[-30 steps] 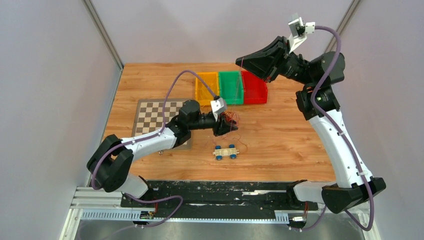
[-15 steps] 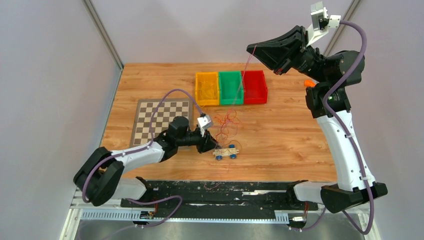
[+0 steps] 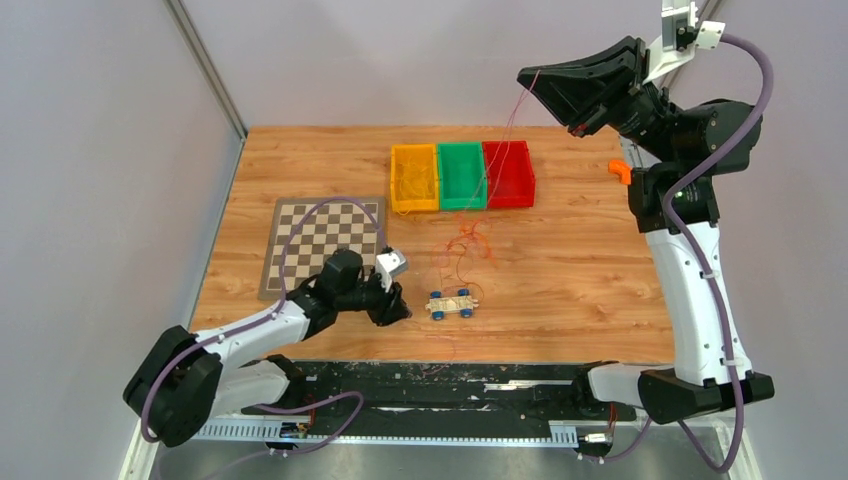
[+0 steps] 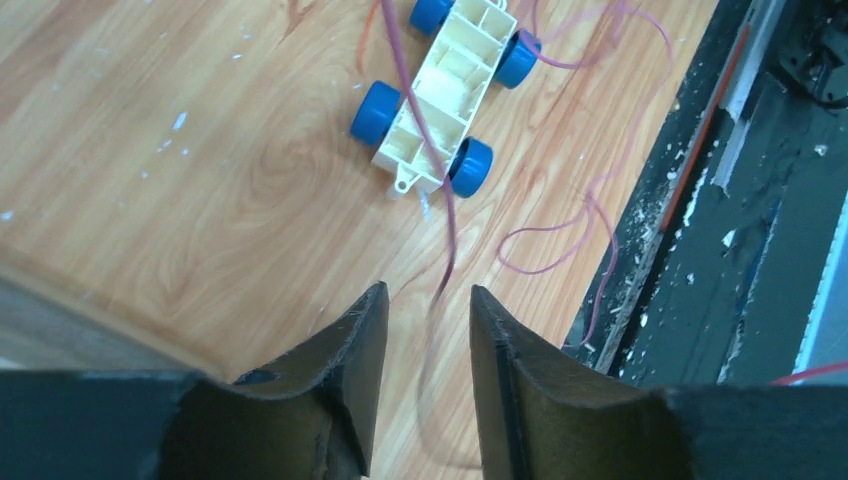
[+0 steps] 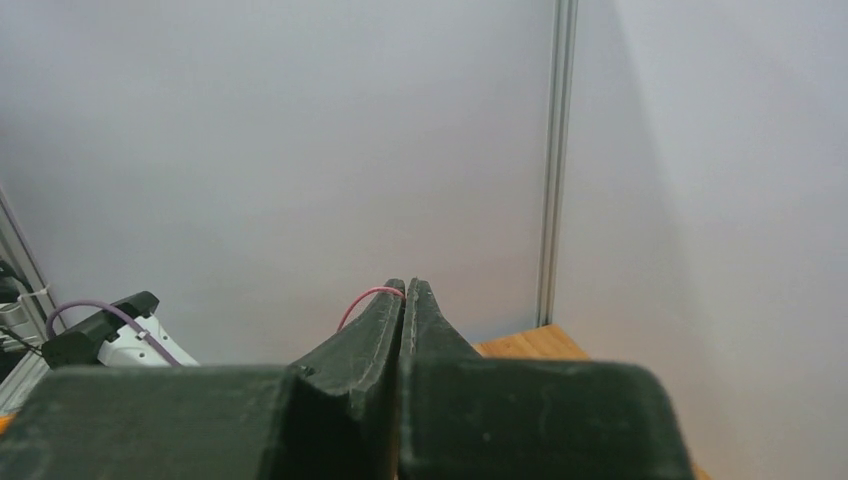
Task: Untangle the cables
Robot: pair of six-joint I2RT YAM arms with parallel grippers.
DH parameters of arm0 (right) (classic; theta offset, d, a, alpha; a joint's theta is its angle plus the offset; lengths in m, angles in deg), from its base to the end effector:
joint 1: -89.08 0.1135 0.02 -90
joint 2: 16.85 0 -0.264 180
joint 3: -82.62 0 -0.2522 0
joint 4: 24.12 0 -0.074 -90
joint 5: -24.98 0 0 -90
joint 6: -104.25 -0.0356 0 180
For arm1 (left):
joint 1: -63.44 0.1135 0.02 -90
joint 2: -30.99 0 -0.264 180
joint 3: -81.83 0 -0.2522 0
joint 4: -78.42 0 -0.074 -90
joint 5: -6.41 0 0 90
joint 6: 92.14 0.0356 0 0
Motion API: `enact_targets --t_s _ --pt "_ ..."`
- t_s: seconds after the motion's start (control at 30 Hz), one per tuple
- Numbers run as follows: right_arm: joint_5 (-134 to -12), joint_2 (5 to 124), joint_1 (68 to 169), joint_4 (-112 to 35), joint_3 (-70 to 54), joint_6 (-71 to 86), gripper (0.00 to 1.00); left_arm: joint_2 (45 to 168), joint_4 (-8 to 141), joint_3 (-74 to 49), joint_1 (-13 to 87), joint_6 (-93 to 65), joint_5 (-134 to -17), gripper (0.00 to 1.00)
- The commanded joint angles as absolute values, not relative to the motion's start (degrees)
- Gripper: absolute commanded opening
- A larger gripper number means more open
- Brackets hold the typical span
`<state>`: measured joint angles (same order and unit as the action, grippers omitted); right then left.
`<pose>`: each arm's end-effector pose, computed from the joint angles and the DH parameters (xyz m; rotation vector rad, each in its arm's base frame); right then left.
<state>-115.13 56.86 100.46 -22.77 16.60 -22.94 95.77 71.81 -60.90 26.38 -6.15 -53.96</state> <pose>0.2012 0.0684 0.5942 -0.6587 1.0053 1.1173 0.1634 -0.1455 0.1770 0.9290 2.0376 -0.9619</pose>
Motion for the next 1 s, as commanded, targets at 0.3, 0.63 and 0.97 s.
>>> enact_targets --t_s 0.3,0.63,0.97 --pt "-122.4 52.2 102.2 -18.8 -0.7 -27.5 0.0 84.9 65.1 -40.5 28.6 4.7 -45.5 0.92" --pt "-124.3 52.9 104.2 -18.9 1.7 -28.8 0.0 106.5 78.7 -21.8 24.8 -0.8 -44.5 0.73" --pt "-123.4 56.5 104.6 -21.0 11.8 -28.3 0.0 109.3 88.5 -39.8 24.2 -4.1 -39.8 0.7"
